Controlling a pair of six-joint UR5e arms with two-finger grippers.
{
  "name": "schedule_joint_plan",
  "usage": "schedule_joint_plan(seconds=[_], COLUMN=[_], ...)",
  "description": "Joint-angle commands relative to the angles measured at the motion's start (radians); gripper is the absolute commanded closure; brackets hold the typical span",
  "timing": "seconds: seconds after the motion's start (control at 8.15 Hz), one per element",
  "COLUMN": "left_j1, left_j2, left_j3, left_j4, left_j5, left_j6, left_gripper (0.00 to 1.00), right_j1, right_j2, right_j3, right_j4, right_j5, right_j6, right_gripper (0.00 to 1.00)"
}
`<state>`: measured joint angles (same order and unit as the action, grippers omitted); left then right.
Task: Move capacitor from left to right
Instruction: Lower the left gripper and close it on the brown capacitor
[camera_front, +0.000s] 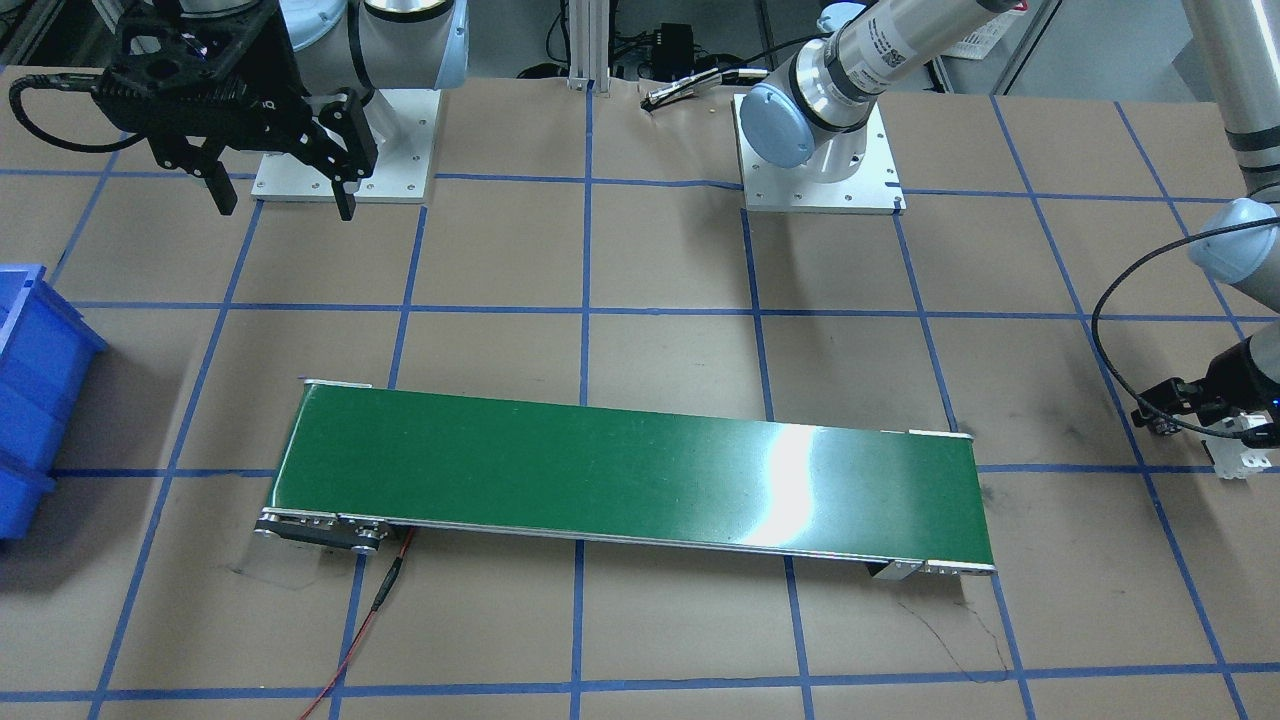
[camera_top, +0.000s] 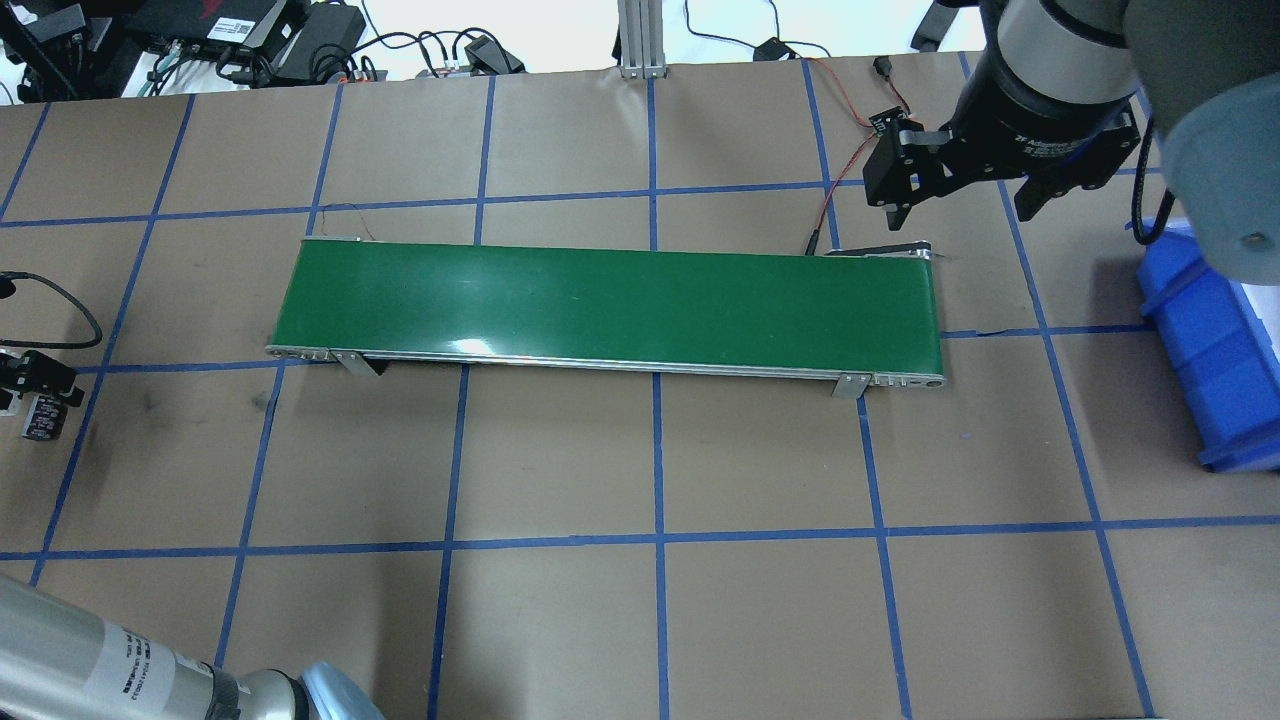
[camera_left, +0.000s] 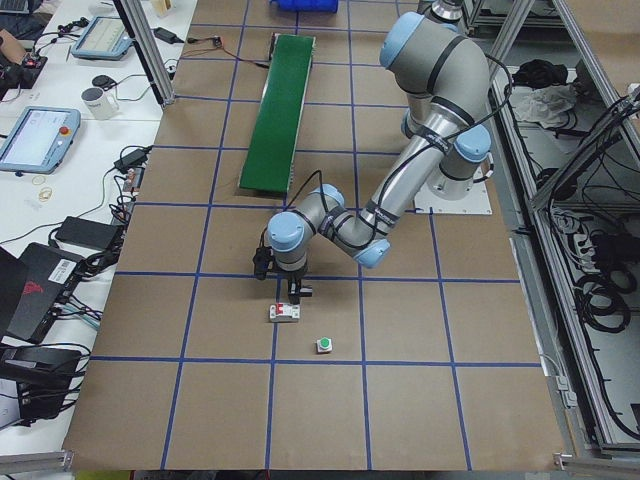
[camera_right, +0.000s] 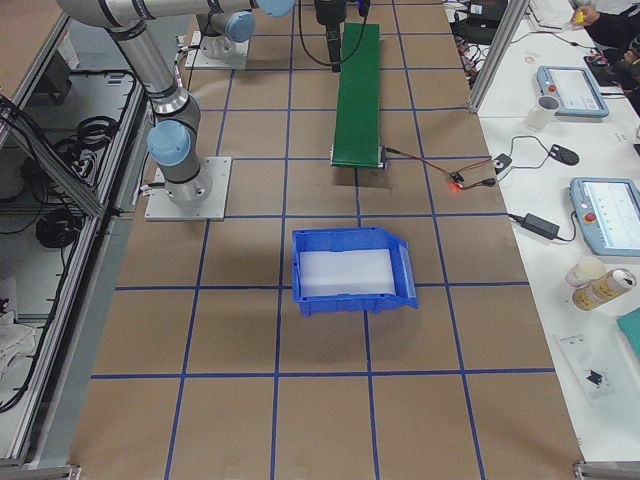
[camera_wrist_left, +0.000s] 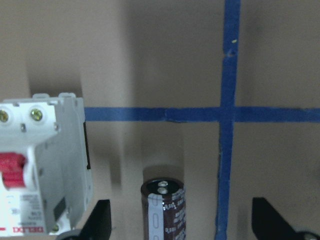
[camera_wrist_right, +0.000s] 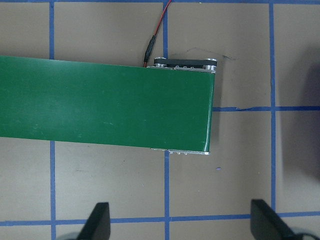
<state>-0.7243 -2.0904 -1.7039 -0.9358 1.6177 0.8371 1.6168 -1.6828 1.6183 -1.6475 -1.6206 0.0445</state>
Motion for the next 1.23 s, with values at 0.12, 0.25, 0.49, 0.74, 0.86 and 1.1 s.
schedule_joint_plan(seconds=[0.12,0.25,0.49,0.74,0.86,1.1], left_j1=[0.013,0.013,0.014,0.016,0.016,0.016], left_j2=[-0.003,-0.003,-0.003,0.0,0.001,0.016], left_j3=[-0.014,-0.026,-0.028,-0.028,-0.026,-0.026], left_j4=[0.0,0.002,0.0,0.0,-0.006,-0.014], left_j5=[0.005,0.004,0.005,0.005,0.002,0.001], left_j6=[0.011,0.011,0.013,0.04,0.049,0.071], left_gripper=[0.18,0.22,0.26,0.52,0.57,0.8], right_j1=[0.0,0.0,0.0,0.0,0.0,0.0], right_j2=[0.0,0.0,0.0,0.0,0.0,0.0], right_j3=[0.0,0.0,0.0,0.0,0.0,0.0], right_j4=[0.0,0.0,0.0,0.0,0.0,0.0], right_j5=[-0.001,-0.001,-0.001,-0.001,-0.001,0.002], right_j6=[0.0,0.0,0.0,0.0,0.0,0.0], right_gripper=[0.0,0.0,0.0,0.0,0.0,0.0])
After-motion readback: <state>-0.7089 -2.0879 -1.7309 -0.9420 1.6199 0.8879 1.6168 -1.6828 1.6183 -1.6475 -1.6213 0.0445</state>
